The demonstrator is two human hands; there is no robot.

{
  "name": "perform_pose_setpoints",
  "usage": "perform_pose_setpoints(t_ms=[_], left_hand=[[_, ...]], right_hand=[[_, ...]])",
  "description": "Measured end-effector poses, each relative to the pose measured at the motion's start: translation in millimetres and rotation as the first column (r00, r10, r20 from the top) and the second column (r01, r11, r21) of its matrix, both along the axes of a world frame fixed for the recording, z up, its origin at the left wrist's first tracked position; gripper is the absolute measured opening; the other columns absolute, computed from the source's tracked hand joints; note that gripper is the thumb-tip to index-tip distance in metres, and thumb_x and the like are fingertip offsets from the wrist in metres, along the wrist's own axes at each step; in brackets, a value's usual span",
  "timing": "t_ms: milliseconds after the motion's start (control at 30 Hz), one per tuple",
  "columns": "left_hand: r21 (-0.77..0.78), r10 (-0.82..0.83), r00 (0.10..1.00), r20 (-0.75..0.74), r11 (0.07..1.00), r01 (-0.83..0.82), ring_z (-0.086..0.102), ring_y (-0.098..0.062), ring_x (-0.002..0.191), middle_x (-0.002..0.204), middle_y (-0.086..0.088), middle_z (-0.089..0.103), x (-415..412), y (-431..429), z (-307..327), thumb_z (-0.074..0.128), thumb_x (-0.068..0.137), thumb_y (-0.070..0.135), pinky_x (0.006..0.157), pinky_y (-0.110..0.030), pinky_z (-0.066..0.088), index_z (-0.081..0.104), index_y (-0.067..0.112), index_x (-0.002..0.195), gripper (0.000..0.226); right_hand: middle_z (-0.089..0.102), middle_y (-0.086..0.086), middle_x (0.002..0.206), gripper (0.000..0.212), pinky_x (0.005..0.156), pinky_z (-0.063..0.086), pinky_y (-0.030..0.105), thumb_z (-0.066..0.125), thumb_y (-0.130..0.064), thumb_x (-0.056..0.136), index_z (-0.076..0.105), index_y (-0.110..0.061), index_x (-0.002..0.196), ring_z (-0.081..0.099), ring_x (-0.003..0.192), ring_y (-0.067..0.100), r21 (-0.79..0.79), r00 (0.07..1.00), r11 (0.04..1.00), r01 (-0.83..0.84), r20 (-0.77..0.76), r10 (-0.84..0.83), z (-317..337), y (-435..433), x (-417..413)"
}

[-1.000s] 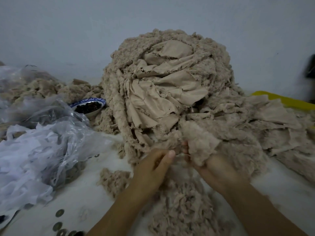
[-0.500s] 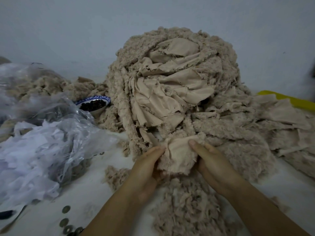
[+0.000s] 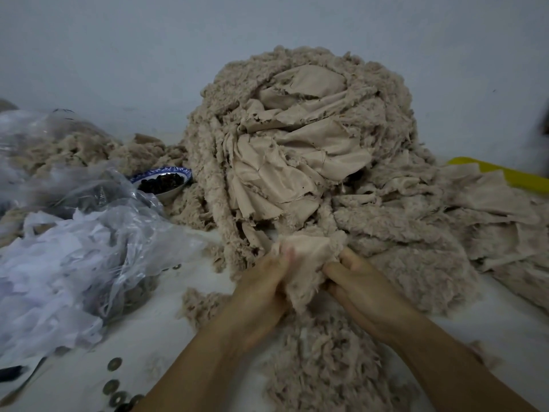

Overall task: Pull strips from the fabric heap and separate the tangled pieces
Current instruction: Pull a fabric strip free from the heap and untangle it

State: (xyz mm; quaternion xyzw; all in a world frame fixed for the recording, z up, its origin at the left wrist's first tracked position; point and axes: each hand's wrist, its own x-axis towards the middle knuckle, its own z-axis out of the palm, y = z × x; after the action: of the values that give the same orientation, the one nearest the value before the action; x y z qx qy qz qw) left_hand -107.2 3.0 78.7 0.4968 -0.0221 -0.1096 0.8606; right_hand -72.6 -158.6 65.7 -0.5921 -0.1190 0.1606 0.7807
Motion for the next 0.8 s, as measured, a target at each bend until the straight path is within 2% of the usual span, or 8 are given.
perform_pose_setpoints(t_ms=[167,267,333,433,500,567,633,800], left_hand=[[0.117,0.241,0.969,-0.046,0.965,-0.234,0.072,-0.032,0.103,0.109,-0.019,0.074,0,-6,-2,0.066,0.090,0.034,0.083,-0.033,0.060,0.071,0.006,0.116,0.039],[0.127,0.323,0.943,-0.077,0.942,-0.312,0.074,-0.029,0.097,0.105,-0.016,0.076,1,-1,-1,0.064,0.089,0.044,0.077,-0.033,0.060,0.077,0.010,0.106,0.040],[0.090,0.344,0.936,-0.070,0.937,-0.337,0.073,-0.027,0.103,0.111,-0.014,0.075,2,4,0,0.062,0.088,0.048,0.087,-0.036,0.055,0.075,0.011,0.113,0.046],[0.086,0.314,0.949,0.014,0.946,-0.314,0.072,-0.023,0.106,0.114,-0.009,0.075,0,7,4,0.060,0.091,0.047,0.088,-0.035,0.056,0.077,0.018,0.111,0.039],[0.206,0.295,0.949,0.115,0.927,-0.313,0.073,-0.021,0.101,0.109,-0.006,0.076,-5,1,5,0.063,0.089,0.046,0.083,-0.031,0.058,0.078,0.026,0.106,0.030],[0.322,0.229,0.943,0.242,0.898,-0.301,0.074,-0.016,0.098,0.106,0.000,0.077,-10,-7,3,0.067,0.086,0.041,0.078,-0.021,0.057,0.078,0.030,0.103,0.024],[0.370,0.157,0.937,0.313,0.888,-0.272,0.073,-0.012,0.100,0.106,0.004,0.077,-15,-13,2,0.067,0.086,0.038,0.079,-0.018,0.055,0.078,0.031,0.103,0.021],[0.438,0.109,0.919,0.379,0.854,-0.282,0.069,-0.010,0.107,0.111,0.007,0.075,-16,-10,0,0.059,0.091,0.038,0.088,-0.023,0.054,0.076,0.033,0.105,0.022]], right_hand=[[0.073,-0.007,0.115,0.030,0.096,0.055,0.038,0.057,-0.040,0.084,0.067,-0.046,0.112,0.069,0.108,0.014,-0.292,0.989,0.956,-0.011,0.136,0.053,-6,2,-2],[0.073,-0.017,0.100,0.029,0.088,0.055,0.029,0.051,-0.035,0.083,0.065,-0.052,0.102,0.068,0.093,0.008,-0.425,0.979,0.905,0.029,0.194,0.060,-7,0,1],[0.069,-0.019,0.079,0.033,0.073,0.050,0.017,0.048,-0.019,0.092,0.070,-0.043,0.088,0.063,0.075,0.003,-0.407,0.979,0.912,0.054,0.202,0.033,-7,-1,2],[0.065,-0.011,0.070,0.043,0.067,0.048,0.020,0.047,-0.008,0.097,0.076,-0.030,0.075,0.058,0.071,0.007,-0.257,0.995,0.965,0.061,0.086,-0.040,-7,-1,4],[0.074,-0.001,0.095,0.030,0.076,0.055,0.025,0.051,-0.028,0.099,0.080,-0.024,0.092,0.068,0.089,0.015,-0.016,0.999,0.999,-0.030,-0.025,0.030,-5,-1,5],[0.070,0.007,0.124,0.040,0.095,0.054,0.030,0.048,-0.045,0.101,0.073,-0.019,0.118,0.065,0.117,0.018,0.107,0.990,0.989,-0.105,-0.084,0.115,-2,0,3],[0.070,0.011,0.124,0.041,0.100,0.051,0.034,0.054,-0.043,0.099,0.069,-0.012,0.122,0.066,0.117,0.019,0.029,0.993,1.000,0.003,-0.115,0.001,-4,1,3],[0.077,0.011,0.092,0.027,0.079,0.057,0.036,0.055,-0.020,0.099,0.077,-0.015,0.084,0.075,0.087,0.021,-0.095,0.938,0.945,0.314,-0.123,-0.324,-7,-7,12]])
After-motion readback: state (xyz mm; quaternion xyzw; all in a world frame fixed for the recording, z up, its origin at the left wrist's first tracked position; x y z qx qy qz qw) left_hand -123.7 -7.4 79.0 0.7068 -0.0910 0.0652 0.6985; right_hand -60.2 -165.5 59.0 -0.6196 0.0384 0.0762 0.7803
